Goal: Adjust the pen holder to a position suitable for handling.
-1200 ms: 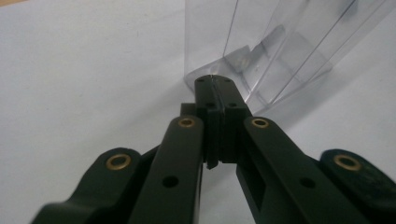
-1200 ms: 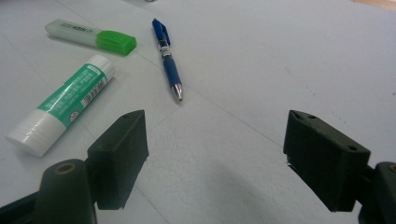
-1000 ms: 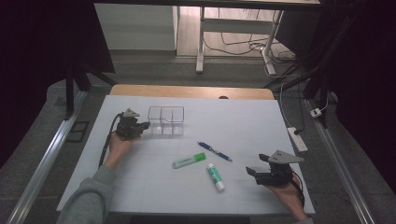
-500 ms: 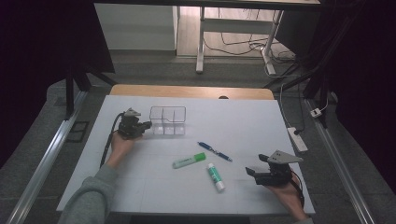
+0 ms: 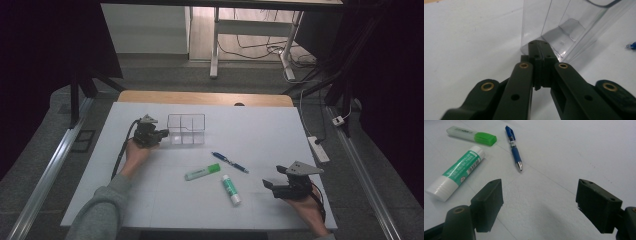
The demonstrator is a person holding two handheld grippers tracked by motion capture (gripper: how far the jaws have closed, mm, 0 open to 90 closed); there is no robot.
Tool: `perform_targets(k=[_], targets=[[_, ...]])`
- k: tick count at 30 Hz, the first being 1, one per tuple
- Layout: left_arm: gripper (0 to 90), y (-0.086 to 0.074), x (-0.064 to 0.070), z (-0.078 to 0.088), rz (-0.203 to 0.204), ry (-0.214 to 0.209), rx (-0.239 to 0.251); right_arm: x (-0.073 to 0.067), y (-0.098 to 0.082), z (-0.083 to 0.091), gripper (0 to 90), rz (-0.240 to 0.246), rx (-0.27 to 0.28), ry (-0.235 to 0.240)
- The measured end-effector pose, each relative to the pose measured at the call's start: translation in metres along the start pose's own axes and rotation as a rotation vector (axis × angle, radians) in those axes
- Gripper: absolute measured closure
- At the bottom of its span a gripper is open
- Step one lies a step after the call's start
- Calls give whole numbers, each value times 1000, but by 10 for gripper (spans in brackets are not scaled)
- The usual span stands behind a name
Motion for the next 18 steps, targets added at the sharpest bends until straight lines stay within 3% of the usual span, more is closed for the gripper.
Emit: perform_targets(k=[11,18], targets=[[883,9,7,-12,3,-30,11,-1,1,0,217,-8,7,5],[883,17,12,-22,-2,-40,-16,0,1,3,219,-21,19,7]])
Point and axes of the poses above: each handheld gripper's, and its own axes: z roughly backward along the jaws, y roughly out of its top, x roughly to its right, the point moved 8 cm from there along -z, roughly forward along the jaws, and after that the axes turned 9 degrees about -y, right-handed, at the moved point
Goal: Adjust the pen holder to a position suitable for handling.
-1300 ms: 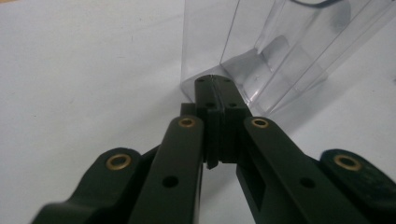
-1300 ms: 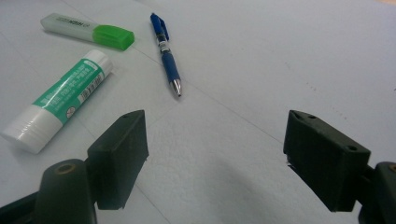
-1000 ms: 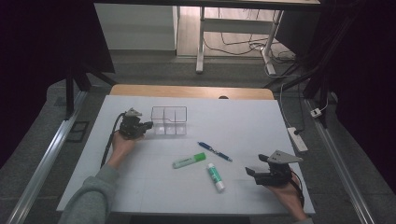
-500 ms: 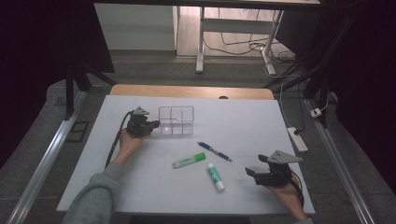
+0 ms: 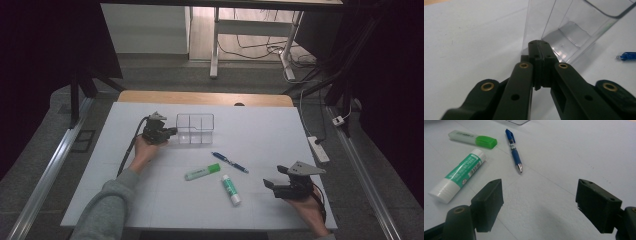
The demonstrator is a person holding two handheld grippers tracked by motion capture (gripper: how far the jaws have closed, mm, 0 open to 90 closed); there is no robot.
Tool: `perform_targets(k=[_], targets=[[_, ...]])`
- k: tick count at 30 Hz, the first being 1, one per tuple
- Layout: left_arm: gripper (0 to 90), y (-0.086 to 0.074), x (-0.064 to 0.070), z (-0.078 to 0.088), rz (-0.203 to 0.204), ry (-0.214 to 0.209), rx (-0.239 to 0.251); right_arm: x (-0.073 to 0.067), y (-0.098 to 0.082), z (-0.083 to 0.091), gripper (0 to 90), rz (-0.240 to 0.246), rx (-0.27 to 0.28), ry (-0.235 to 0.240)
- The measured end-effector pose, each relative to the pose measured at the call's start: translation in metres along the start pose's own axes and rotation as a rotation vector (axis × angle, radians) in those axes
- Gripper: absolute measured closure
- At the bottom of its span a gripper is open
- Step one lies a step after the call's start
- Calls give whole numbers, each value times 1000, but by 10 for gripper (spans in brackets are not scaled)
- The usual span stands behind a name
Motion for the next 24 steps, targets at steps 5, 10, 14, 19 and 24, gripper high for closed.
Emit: perform_targets(k=[5,10,14,19,24], targets=[[883,7,6,-5,-12,-2,-6,0,0,0,219,0,3,6],[883,15,15,-14,-34,-5,-27,0,0,1,219,-3,6,5],[883,18,17,-20,-25,-15,-31,0,-1,0,219,0,1,8],[883,20,19,-25,-12,-27,-34,0,0,1,219,0,4,8],[883,20,22,-28,-24,-24,-45,0,-1,0,219,0,0,8]])
Point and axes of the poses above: each handheld gripper's, and its own axes: z roughly backward along the jaws, y roughly out of its top, x roughly to its right, the point moved 8 cm from there along -z, roughly forward along the jaws, and after that the axes turned 9 degrees about -y, right-handed, at the moved point
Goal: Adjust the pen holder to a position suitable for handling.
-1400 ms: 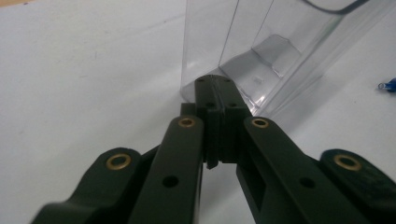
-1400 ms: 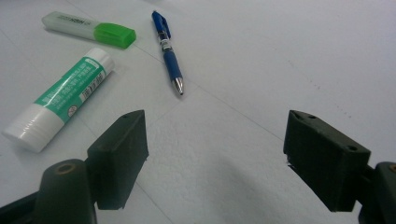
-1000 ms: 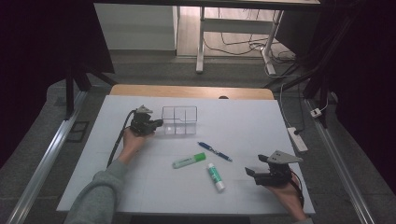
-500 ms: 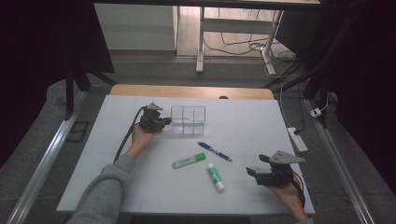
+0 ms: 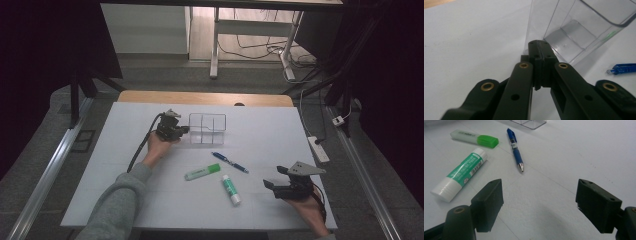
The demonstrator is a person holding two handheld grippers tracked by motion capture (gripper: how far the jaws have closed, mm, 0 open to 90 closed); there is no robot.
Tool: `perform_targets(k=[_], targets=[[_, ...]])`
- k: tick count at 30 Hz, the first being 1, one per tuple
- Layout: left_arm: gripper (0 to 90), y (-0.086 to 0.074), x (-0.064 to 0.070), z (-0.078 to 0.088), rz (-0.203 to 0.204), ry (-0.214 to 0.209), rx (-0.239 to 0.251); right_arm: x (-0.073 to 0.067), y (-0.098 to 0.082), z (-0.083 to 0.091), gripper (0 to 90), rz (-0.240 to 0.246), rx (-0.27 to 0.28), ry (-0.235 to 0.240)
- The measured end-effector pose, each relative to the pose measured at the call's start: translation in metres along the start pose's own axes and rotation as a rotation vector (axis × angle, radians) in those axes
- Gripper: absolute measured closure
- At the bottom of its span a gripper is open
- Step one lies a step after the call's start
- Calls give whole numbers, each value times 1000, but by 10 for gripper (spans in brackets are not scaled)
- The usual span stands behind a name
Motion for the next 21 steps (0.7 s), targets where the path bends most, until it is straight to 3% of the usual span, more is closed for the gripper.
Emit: perform_targets(k=[21], targets=[[883,17,17,-19,-24,-27,-16,-2,-1,-1,220,5,-12,11]])
Point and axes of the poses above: each handheld gripper's, and its own axes: z roughly backward along the jaws, y roughly out of its top, x roughly to its right, the point moved 8 cm from there along -z, roughly forward along the jaws, and after that the axes turned 9 degrees about -y, right-handed, at the moved point
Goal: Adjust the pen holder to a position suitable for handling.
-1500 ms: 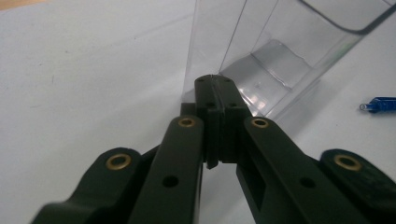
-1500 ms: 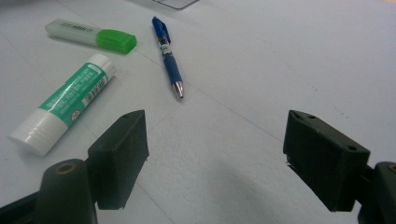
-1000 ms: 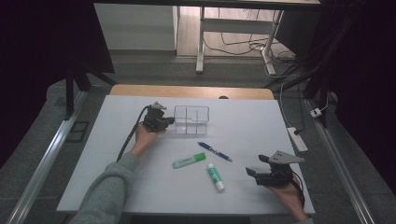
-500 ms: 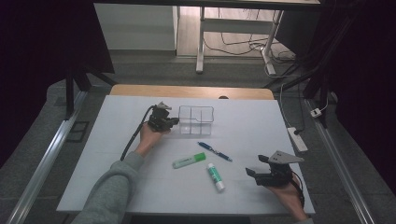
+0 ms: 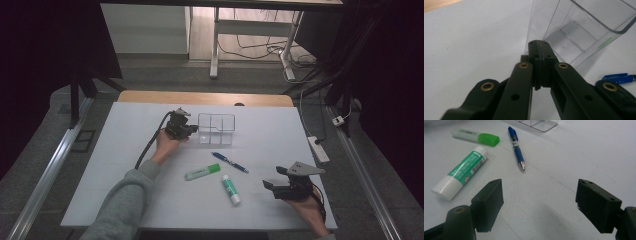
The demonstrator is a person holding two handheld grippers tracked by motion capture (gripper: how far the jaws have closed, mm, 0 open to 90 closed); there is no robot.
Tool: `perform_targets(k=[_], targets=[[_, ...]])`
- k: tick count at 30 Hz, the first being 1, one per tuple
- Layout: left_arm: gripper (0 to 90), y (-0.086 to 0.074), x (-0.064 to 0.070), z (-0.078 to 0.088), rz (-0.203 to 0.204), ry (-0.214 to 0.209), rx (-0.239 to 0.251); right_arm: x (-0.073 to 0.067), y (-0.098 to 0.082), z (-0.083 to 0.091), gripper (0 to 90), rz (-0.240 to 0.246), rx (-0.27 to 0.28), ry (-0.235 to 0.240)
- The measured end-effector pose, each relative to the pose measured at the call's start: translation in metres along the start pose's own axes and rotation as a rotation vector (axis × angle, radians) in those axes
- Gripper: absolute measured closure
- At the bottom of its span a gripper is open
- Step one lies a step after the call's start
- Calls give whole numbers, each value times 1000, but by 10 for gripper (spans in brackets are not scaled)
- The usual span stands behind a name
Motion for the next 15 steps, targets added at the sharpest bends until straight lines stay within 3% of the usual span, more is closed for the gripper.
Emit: perform_targets(k=[10,11,15], targets=[[883,2,2,-1,-10,-9,0,-1,0,0,220,3,-2,3],[883,2,2,4,-28,13,-7,0,0,1,220,0,1,2],[883,2,3,16,-53,33,-4,1,1,3,221,-1,7,-3]])
Point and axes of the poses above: each handheld gripper's, and its own axes: z roughly backward along the jaws, y roughly out of its top, x roughly to its right, the point moved 8 cm from there along -z, roughly forward along the jaws, and after that the axes turned 9 degrees about -y, right-handed, at the moved point
